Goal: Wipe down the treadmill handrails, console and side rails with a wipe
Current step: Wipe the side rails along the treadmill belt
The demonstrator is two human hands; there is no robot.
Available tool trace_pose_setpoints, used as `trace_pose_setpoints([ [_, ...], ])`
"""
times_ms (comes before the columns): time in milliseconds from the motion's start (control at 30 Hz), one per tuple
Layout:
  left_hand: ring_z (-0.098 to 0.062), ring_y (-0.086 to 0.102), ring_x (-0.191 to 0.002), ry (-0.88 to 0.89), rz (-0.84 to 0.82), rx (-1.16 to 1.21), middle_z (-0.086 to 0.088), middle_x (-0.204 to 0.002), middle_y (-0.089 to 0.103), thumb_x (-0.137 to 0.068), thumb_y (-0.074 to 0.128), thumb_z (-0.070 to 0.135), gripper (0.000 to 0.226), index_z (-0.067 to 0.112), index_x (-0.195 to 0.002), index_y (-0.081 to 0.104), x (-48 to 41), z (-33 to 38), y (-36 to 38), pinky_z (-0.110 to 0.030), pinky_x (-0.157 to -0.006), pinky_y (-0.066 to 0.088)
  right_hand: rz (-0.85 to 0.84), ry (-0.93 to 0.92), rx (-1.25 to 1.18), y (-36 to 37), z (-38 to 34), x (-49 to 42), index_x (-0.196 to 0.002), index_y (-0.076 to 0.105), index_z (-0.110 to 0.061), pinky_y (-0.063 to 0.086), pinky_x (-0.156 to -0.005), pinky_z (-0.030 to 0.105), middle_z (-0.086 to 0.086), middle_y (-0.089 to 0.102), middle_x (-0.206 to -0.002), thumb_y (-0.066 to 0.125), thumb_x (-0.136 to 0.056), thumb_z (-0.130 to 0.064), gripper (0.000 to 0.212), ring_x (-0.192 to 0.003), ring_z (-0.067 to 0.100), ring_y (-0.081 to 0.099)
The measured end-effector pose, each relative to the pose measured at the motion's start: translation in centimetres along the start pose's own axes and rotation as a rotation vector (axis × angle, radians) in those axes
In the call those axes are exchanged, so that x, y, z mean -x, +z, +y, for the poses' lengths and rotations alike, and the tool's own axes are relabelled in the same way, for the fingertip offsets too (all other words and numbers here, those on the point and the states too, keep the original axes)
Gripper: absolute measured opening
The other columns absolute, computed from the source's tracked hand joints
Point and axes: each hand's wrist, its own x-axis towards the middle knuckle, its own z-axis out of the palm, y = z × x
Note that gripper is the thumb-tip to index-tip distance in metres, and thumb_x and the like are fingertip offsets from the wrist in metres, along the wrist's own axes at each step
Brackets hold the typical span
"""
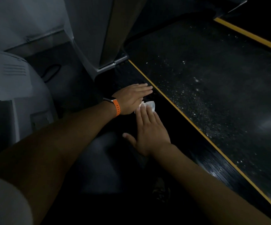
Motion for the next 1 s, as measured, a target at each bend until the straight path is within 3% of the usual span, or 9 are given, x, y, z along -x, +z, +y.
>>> trace_pose_setpoints([
  [67,-0.011,0.022,-0.155,0.006,0.02,0.006,0.0,-0.164,0.035,-0.102,0.043,0.009,0.052,0.013,-0.154,0.044,0.0,-0.1,0.1,-0.018,-0.124,0.004,0.035,-0.013,-0.03,1.1,0.7,2.1,-0.163,-0.014,-0.006,-0.001,-0.131,0.047,0.016,-0.022,-0.17,0.013,-0.1,-0.077,0.099,-0.158,0.03,-0.022],
  [167,-0.016,0.026,-0.154,0.036,0.045,0.006,-0.003,-0.162,0.039,-0.1,0.043,0.011,0.052,0.011,-0.152,0.047,0.1,-0.1,0.2,-0.024,-0.126,0.009,0.168,-0.018,-0.061,3.1,1.6,6.6,-0.165,0.007,-0.002,0.014,-0.13,0.049,0.017,0.001,-0.173,0.016,-0.099,-0.078,0.101,-0.161,0.031,-0.003],
  [233,-0.017,0.026,-0.154,0.036,0.047,-0.006,-0.004,-0.162,0.039,-0.1,0.043,0.011,0.052,0.01,-0.152,0.048,0.2,-0.1,0.3,-0.024,-0.126,0.009,0.173,-0.005,-0.049,4.0,1.8,8.2,-0.165,0.011,-0.001,0.014,-0.13,0.048,0.018,0.005,-0.173,0.018,-0.1,-0.077,0.101,-0.161,0.032,0.0],
  [367,-0.015,0.025,-0.154,0.022,0.032,-0.016,-0.003,-0.163,0.038,-0.1,0.042,0.011,0.053,0.011,-0.153,0.046,0.1,0.1,0.3,-0.02,-0.125,0.006,0.139,0.026,-0.044,2.7,0.3,5.7,-0.164,0.0,0.0,0.01,-0.131,0.049,0.022,-0.006,-0.172,0.017,-0.099,-0.076,0.102,-0.16,0.037,-0.007],
  [433,-0.012,0.022,-0.155,0.006,0.019,-0.011,0.0,-0.164,0.036,-0.102,0.042,0.01,0.052,0.013,-0.154,0.045,0.0,0.3,0.2,-0.023,-0.126,0.008,0.075,0.029,-0.016,1.6,-0.5,3.2,-0.161,-0.018,-0.002,-0.001,-0.131,0.048,0.02,-0.023,-0.169,0.016,-0.101,-0.074,0.1,-0.157,0.035,-0.022],
  [533,-0.01,0.02,-0.155,-0.009,0.009,-0.002,0.002,-0.165,0.034,-0.103,0.043,0.008,0.052,0.015,-0.155,0.043,0.1,0.5,0.1,-0.028,-0.128,0.011,0.044,0.032,0.001,1.0,-0.8,2.9,-0.159,-0.024,-0.003,-0.007,-0.13,0.046,0.019,-0.028,-0.167,0.019,-0.102,-0.073,0.1,-0.156,0.033,-0.027],
  [700,-0.015,0.019,-0.156,0.003,0.002,-0.033,-0.002,-0.166,0.031,-0.104,0.041,0.016,0.053,0.012,-0.157,0.038,0.3,0.9,0.3,-0.035,-0.128,0.012,0.149,0.029,-0.026,3.7,1.2,9.3,-0.164,0.0,-0.001,0.006,-0.131,0.047,0.02,-0.006,-0.172,0.02,-0.101,-0.072,0.097,-0.16,0.033,-0.01],
  [833,-0.016,0.017,-0.157,0.044,-0.038,-0.08,-0.003,-0.168,0.028,-0.102,0.033,0.028,0.059,0.012,-0.158,0.036,0.9,2.9,0.8,-0.039,-0.129,0.013,0.199,0.065,-0.046,5.9,2.1,14.8,-0.163,0.02,0.0,0.017,-0.125,0.046,0.021,0.013,-0.172,0.035,-0.098,-0.07,0.097,-0.161,0.032,0.009],
  [1000,-0.015,0.016,-0.157,0.107,-0.081,-0.094,-0.002,-0.168,0.026,-0.101,0.032,0.027,0.06,0.012,-0.159,0.034,1.5,6.2,2.0,-0.035,-0.129,0.01,0.212,0.109,-0.053,5.9,0.8,12.5,-0.161,0.024,0.004,0.021,-0.127,0.049,0.025,0.016,-0.17,0.035,-0.096,-0.069,0.099,-0.159,0.038,0.015],
])
